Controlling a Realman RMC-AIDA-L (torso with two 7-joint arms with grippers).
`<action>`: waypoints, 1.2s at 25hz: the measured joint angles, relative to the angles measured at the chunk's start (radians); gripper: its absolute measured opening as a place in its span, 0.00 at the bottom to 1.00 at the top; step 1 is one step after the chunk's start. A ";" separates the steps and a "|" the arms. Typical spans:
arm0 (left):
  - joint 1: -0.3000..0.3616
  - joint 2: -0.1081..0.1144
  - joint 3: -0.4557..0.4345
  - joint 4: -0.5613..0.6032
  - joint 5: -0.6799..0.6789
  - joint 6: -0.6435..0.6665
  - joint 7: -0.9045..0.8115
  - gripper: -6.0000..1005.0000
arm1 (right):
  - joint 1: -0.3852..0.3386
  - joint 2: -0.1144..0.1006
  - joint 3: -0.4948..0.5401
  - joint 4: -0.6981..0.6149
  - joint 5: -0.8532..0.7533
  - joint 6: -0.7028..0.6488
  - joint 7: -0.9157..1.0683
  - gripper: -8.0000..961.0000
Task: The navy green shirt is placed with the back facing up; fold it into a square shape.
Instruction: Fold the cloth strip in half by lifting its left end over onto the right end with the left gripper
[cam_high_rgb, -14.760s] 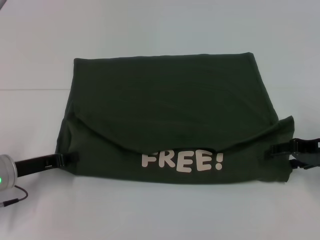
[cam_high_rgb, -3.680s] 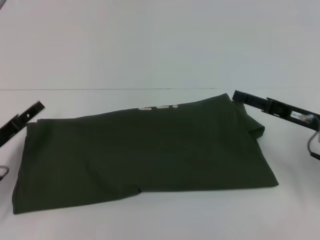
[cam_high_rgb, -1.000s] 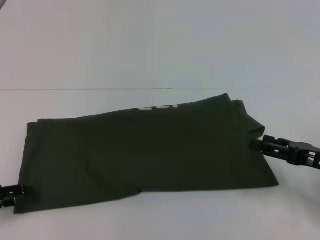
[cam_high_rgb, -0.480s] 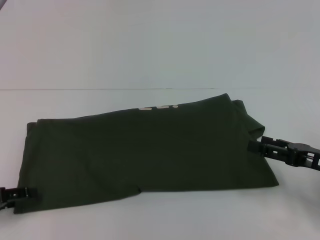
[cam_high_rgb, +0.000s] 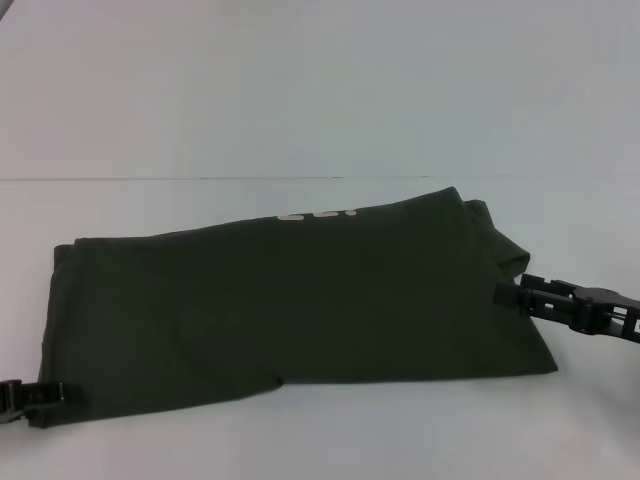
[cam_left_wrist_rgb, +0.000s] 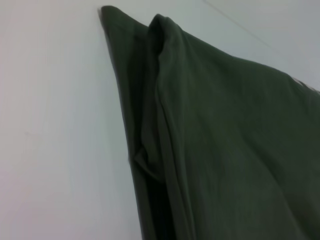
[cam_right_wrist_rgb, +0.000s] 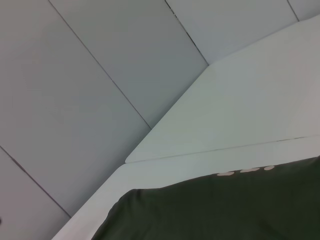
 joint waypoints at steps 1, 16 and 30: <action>-0.001 -0.002 0.006 0.001 0.004 -0.002 0.003 0.82 | 0.000 0.000 0.000 0.000 0.000 0.000 0.000 0.98; -0.014 -0.008 0.019 0.006 0.027 -0.043 0.000 0.37 | 0.004 0.000 0.000 0.000 0.000 0.000 0.002 0.98; -0.027 -0.006 0.020 0.000 0.048 -0.049 -0.001 0.04 | 0.028 -0.017 -0.043 -0.101 -0.062 0.014 0.191 0.98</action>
